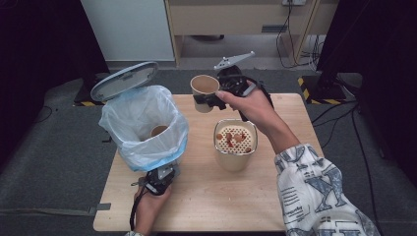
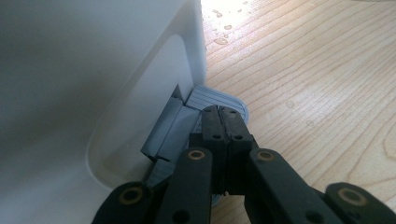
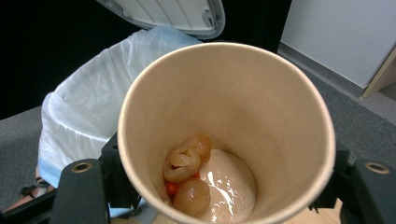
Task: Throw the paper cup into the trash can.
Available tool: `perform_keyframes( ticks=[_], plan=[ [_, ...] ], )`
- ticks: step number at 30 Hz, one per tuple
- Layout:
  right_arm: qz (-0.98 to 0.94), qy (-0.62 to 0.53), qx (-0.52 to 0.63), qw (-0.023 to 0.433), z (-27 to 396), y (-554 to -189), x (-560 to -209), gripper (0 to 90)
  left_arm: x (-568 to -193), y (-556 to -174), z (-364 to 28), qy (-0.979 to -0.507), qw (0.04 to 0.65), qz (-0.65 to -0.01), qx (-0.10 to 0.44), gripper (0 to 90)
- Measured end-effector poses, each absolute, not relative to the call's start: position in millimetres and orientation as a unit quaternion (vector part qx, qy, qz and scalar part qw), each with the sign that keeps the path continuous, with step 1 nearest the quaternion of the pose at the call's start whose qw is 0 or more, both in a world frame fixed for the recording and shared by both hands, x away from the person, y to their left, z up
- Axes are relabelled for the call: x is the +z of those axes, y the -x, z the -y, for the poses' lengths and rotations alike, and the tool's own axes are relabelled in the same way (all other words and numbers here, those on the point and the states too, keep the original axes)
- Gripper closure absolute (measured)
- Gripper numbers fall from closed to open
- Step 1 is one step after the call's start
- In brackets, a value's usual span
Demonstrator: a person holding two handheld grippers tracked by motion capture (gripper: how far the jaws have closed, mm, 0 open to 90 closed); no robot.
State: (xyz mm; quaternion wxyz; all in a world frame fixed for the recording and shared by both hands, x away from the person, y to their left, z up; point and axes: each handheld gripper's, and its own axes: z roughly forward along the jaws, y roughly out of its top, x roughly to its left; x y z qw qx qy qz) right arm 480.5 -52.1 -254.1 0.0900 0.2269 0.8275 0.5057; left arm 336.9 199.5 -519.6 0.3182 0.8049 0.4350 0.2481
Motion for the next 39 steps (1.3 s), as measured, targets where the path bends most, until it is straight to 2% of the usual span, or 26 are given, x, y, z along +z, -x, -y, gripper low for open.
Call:
perform_keyframes(
  ticks=[12,39],
  plan=[
    [-0.833,-0.211,0.506,0.076,10,-478,-251,29.5,-520,-337,-199,-0.804,0.319,-0.436,0.248,88.8],
    [-0.843,-0.189,0.501,0.050,-72,-476,-278,27.8,-519,-337,-200,-0.805,0.320,-0.436,0.246,88.8]
  ],
)
